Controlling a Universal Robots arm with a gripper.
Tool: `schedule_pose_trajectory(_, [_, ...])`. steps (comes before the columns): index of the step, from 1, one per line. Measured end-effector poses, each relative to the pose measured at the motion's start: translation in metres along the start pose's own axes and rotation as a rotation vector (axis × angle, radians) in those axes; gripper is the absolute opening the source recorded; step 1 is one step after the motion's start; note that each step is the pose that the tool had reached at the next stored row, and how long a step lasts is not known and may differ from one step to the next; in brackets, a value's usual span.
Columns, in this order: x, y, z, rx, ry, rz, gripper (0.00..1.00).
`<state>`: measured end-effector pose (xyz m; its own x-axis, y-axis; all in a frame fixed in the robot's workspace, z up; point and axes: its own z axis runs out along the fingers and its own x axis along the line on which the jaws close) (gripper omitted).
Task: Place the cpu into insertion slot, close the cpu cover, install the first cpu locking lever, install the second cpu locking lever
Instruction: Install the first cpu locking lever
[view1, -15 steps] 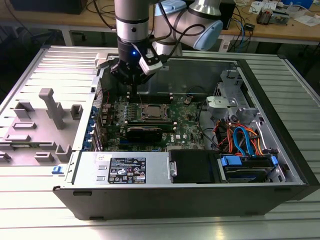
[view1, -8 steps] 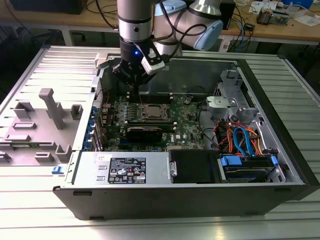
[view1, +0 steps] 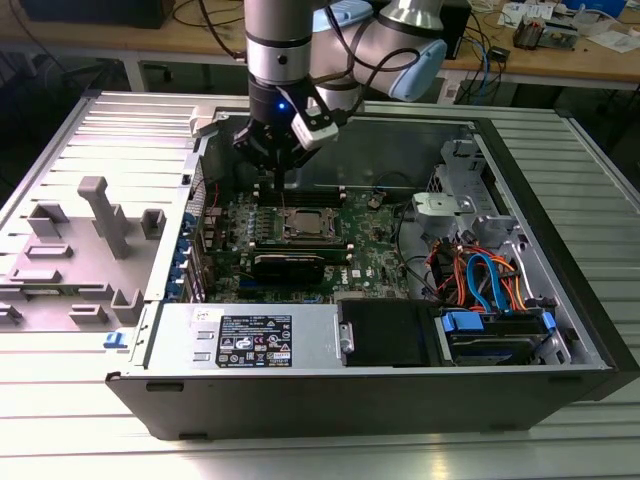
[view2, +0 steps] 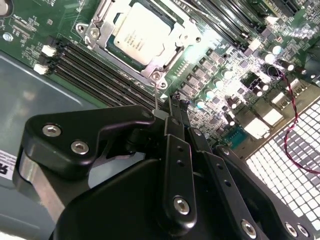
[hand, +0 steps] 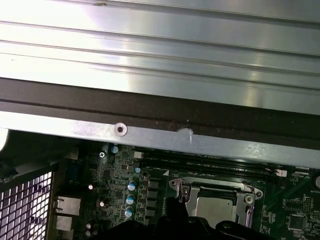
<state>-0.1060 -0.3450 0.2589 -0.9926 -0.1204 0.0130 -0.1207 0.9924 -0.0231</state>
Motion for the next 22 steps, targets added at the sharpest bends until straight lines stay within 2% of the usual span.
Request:
schedule_pose_trajectory(3, [0.0,-0.0008,0.0001,0.0,-0.0001,0.0,0.11])
schedule_pose_trajectory(10, [0.0034,-0.0092,0.0006,-0.0006,-0.0002,0.0,0.11])
schedule_pose_trajectory(15, [0.0079,-0.0081,0.0006,-0.0007,-0.0001,0.0,0.11])
schedule_pose_trajectory(22, [0.0067,0.0024,0.0003,-0.0006,-0.0002,0.0,0.11])
